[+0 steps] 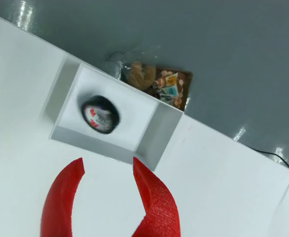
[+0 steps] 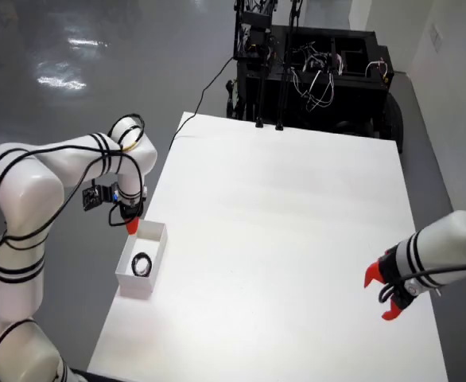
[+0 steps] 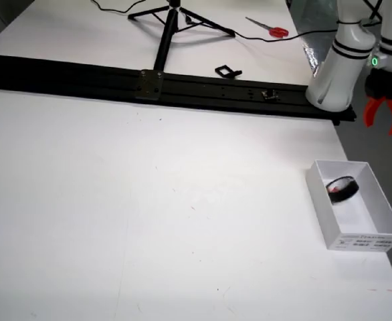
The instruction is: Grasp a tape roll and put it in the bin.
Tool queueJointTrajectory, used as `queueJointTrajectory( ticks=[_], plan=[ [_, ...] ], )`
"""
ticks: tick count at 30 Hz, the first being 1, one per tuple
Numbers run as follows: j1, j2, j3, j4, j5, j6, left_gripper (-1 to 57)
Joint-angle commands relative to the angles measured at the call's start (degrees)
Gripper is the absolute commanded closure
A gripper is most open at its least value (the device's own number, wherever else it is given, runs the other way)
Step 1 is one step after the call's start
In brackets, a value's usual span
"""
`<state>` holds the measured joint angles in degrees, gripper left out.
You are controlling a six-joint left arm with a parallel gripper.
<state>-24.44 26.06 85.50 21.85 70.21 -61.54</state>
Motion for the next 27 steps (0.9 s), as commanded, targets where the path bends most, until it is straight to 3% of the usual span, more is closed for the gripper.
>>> queueJointTrajectory(
  ticks=[1, 6, 19, 27],
  plan=[
    [-3.77, -0.40, -0.07, 0.47, -1.66, 0.02, 42.6],
    [-10.89, 0.13, -0.07, 0.82, -4.30, 0.10, 56.9],
    [-32.33, 3.12, -5.96, 0.65, -5.70, 0.46, 57.0],
    [-42.26, 3.65, -14.83, -0.15, -5.70, 0.54, 57.0]
  ],
)
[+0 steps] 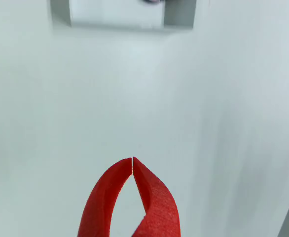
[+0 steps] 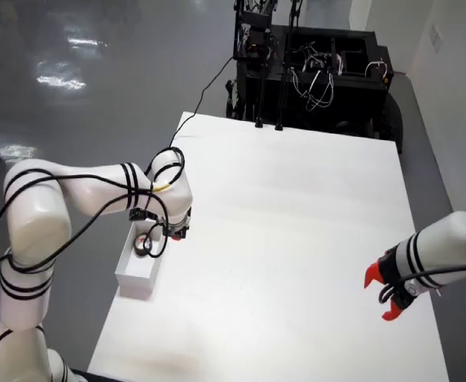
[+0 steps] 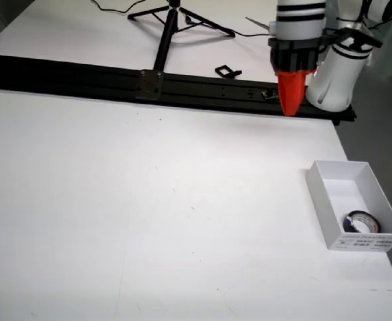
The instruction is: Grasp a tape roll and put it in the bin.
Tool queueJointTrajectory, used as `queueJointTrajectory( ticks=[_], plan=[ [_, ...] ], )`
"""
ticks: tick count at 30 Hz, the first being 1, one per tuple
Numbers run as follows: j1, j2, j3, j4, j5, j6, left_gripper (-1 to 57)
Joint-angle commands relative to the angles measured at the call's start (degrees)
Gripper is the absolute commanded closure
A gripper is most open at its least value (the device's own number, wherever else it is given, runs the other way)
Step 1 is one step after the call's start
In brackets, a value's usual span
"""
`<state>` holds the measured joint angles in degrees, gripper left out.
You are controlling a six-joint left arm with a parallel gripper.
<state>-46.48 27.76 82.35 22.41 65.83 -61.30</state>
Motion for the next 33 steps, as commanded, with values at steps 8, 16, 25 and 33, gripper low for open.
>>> queueJointTrajectory(
  ticks=[8, 16, 25, 33],
  plan=[
    [-25.86, 4.41, -19.24, -2.90, -3.87, 1.97, 57.0],
    [-27.97, 5.38, -21.61, -5.80, -8.79, 2.24, 57.0],
    [-25.86, 7.31, -24.34, -7.91, -6.94, 2.24, 57.0],
    [-22.96, 7.40, -24.34, -9.23, -2.28, 2.24, 57.0]
  ],
)
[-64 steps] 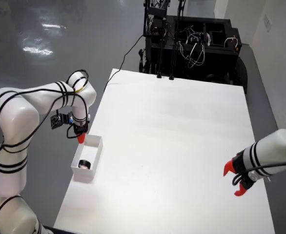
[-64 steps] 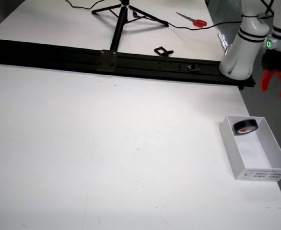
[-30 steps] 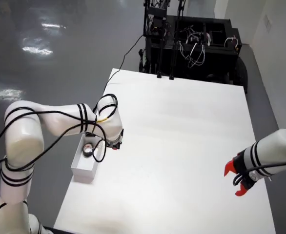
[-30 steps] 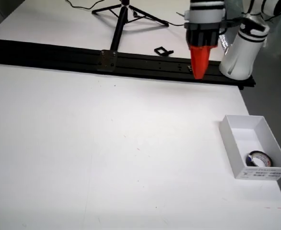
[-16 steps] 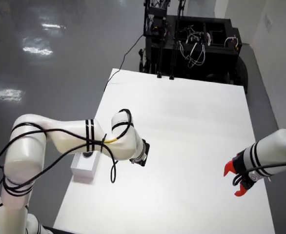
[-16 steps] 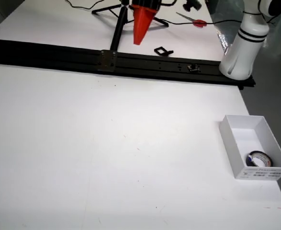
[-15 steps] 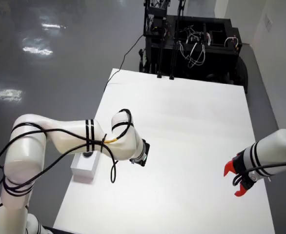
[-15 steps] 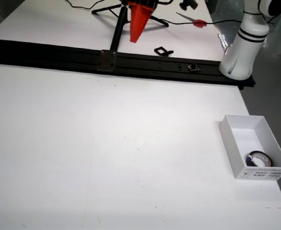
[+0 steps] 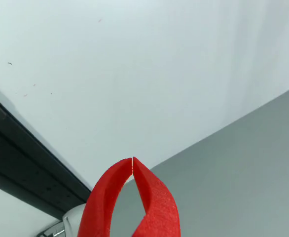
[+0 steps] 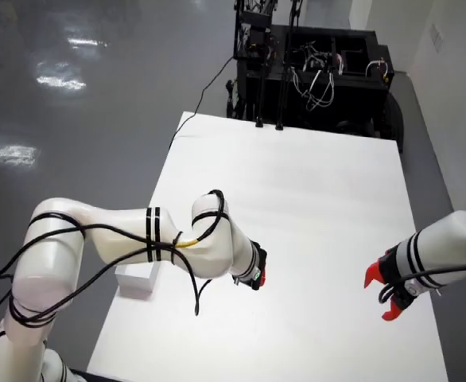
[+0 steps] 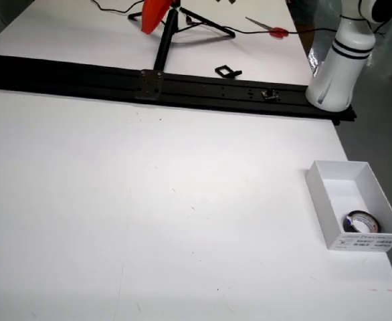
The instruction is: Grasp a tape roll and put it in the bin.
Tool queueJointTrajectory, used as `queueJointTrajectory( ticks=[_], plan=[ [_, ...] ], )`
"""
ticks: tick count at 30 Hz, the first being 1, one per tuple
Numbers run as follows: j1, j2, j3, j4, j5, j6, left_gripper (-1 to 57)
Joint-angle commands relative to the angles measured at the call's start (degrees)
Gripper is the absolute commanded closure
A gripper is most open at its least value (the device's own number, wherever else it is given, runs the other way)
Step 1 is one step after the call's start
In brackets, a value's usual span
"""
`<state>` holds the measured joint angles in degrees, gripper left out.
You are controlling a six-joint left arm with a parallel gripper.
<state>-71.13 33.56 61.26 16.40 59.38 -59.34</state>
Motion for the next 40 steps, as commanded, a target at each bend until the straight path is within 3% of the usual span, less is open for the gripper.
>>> queueJointTrajectory(
  ticks=[1, 6, 25, 40],
  plan=[
    [1.96, 1.59, -3.26, -3.21, 4.69, 0.28, 57.0],
    [3.19, 1.50, -2.99, -3.21, 8.38, 0.28, 56.5],
    [7.67, 1.24, -2.82, -2.86, 8.38, 0.28, 56.5],
    [5.74, 1.24, -2.82, -2.86, 8.38, 0.28, 56.5]
  ],
)
